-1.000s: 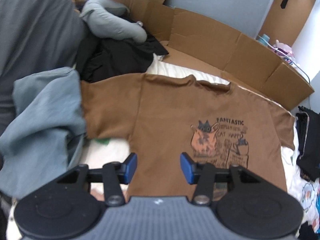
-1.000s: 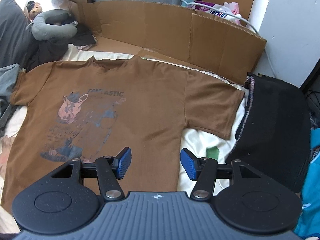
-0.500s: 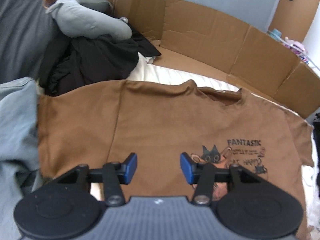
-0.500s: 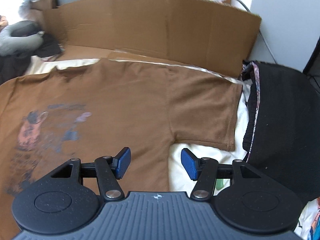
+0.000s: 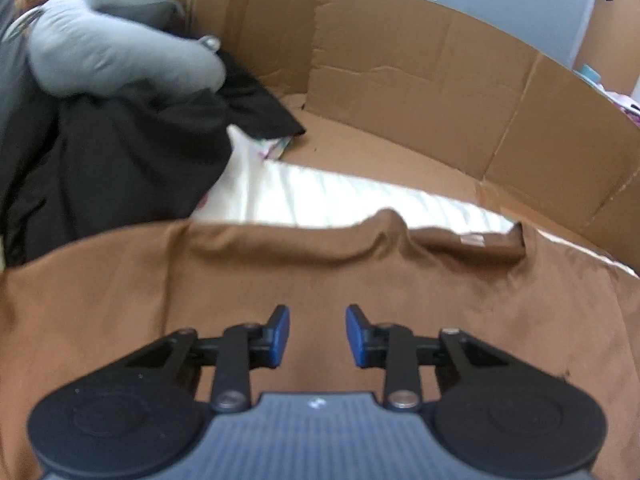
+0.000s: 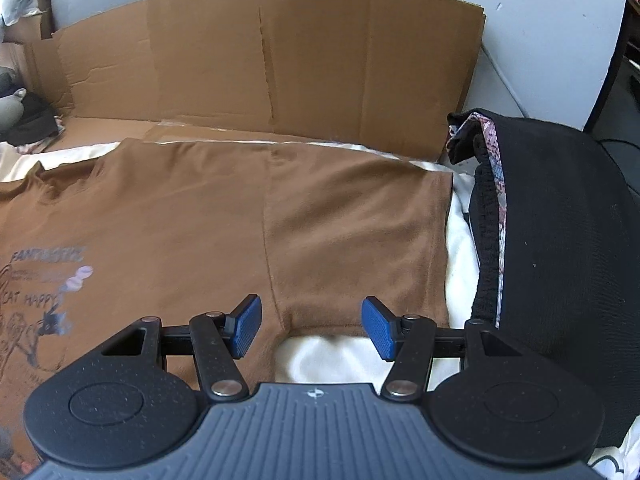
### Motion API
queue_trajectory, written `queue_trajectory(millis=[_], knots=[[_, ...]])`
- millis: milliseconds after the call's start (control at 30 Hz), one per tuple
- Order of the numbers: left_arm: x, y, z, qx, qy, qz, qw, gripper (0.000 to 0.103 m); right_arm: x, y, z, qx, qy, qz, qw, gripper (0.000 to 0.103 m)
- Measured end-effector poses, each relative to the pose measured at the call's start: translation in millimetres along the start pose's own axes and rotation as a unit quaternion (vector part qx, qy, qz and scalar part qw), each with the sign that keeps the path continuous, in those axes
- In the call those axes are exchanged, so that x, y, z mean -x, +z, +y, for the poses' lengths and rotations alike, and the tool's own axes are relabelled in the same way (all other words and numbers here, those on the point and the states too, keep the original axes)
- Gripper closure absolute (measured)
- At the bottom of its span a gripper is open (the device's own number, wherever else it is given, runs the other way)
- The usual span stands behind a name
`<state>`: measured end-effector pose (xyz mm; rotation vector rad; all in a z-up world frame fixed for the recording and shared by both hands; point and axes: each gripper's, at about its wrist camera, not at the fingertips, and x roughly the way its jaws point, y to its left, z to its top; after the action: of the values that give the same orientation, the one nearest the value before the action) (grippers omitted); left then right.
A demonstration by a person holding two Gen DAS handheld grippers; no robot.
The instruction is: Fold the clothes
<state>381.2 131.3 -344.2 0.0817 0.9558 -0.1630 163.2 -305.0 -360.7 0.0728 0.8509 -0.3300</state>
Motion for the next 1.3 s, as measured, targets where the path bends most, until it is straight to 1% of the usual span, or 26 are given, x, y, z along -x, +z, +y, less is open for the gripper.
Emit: queue_trajectory(millis=[133,233,467,567,733,800,900,1000,1033,1167,1300], knots=[[-19,11,-4,-0.001,-0.007,-0.003,1.0,0.07,-8,5,3,0.02,-0.007,-0.009,1.0,0.041],[-31,16,-6,0.0,-0.009,-0.003,1.0,0.07,-11,9,1,0.017,-0.005,-0.011,1.0,0.041],[-59,20,-6,0.009,0.007,0.005,0.9999,0.07,-17,11,-6,0.011,-0.008,-0.013,1.0,0.04],[-74,18,0,0.023,0.019,0.013,0.9995,0.069,-20,7,-9,0.006,-0.008,-0.007,1.0,0.04],[-81,21,1,0.019,0.035,-0.001,0.9992,0.069,-24,1,-13,0.002,-0.01,0.002,1.0,0.04],[-79,25,1,0.022,0.038,-0.006,0.999,0.069,-23,1,-14,0.002,-0.011,-0.002,1.0,0.04],[-64,30,2,0.025,0.021,-0.031,0.999,0.07,-20,5,-17,-0.001,-0.013,-0.02,1.0,0.039],[-46,36,2,0.01,0.002,-0.058,0.9983,0.07,-24,9,-21,-0.01,-0.016,-0.02,1.0,0.038],[-45,39,1,0.004,-0.001,-0.058,0.9983,0.07,-25,10,-21,-0.012,-0.018,-0.02,1.0,0.038],[-53,54,0,-0.014,-0.009,-0.038,0.9991,0.071,-27,13,-17,-0.013,-0.017,-0.025,0.999,0.038],[-69,57,-9,-0.032,-0.023,-0.013,0.9991,0.073,-30,12,-10,-0.007,-0.009,-0.022,1.0,0.038]])
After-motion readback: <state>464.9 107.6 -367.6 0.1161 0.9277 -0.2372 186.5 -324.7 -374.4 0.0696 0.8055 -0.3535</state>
